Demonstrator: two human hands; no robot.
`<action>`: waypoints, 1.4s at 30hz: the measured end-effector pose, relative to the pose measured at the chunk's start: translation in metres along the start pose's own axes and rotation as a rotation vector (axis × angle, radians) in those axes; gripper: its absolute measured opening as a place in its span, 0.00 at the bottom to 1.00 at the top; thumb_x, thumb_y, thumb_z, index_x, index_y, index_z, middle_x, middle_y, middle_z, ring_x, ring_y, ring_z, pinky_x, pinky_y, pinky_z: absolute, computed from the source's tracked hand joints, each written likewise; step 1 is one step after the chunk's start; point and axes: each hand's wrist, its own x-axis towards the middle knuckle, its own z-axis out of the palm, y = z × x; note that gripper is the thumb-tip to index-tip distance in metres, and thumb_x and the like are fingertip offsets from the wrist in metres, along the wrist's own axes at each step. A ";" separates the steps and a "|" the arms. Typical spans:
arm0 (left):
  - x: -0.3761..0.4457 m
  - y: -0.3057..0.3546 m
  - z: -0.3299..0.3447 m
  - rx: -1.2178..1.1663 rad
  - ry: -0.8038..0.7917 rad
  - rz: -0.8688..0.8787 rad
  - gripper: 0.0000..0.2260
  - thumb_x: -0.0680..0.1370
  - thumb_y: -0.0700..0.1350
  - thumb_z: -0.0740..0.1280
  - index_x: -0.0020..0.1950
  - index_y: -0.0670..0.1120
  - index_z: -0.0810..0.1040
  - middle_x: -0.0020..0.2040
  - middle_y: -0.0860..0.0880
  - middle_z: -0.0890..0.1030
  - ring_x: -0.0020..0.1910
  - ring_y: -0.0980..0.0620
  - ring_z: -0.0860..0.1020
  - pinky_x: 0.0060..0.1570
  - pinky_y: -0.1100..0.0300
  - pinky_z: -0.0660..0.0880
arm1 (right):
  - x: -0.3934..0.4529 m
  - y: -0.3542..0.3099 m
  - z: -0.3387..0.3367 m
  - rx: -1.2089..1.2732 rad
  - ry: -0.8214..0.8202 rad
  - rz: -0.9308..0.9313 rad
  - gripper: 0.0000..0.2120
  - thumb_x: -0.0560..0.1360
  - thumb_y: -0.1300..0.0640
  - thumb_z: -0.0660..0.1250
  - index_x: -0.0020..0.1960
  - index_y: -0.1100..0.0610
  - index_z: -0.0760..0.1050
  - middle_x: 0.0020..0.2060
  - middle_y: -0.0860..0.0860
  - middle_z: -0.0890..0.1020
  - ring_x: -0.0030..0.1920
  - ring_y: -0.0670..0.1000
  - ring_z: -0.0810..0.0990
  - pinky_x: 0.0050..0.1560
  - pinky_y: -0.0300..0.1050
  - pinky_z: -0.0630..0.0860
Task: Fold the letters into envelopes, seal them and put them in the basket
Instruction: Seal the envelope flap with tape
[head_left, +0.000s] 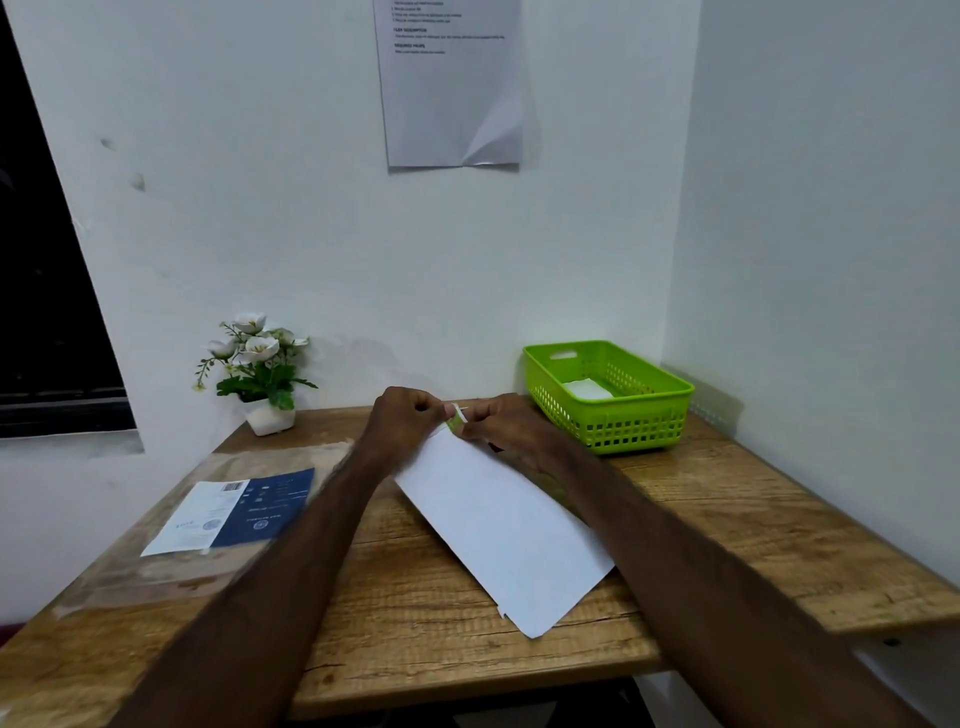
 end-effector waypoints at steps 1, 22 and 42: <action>0.000 0.000 0.000 0.001 -0.003 0.001 0.08 0.76 0.51 0.74 0.40 0.48 0.87 0.34 0.53 0.85 0.32 0.59 0.78 0.35 0.62 0.73 | 0.001 0.000 0.000 -0.022 -0.011 0.013 0.07 0.77 0.64 0.70 0.53 0.61 0.85 0.27 0.43 0.79 0.26 0.40 0.73 0.28 0.32 0.68; -0.003 0.005 -0.001 -0.026 0.000 0.053 0.08 0.76 0.51 0.75 0.40 0.48 0.87 0.36 0.51 0.86 0.35 0.57 0.78 0.37 0.60 0.73 | -0.002 -0.003 0.000 0.107 0.023 0.013 0.07 0.73 0.59 0.74 0.51 0.59 0.87 0.38 0.51 0.85 0.35 0.44 0.81 0.36 0.36 0.77; 0.012 -0.010 -0.051 -0.133 0.269 0.004 0.08 0.79 0.47 0.71 0.41 0.52 0.85 0.40 0.55 0.84 0.39 0.56 0.80 0.40 0.60 0.75 | -0.009 -0.018 -0.041 -0.191 -0.210 0.238 0.25 0.65 0.49 0.82 0.56 0.60 0.83 0.51 0.54 0.87 0.56 0.56 0.86 0.55 0.51 0.81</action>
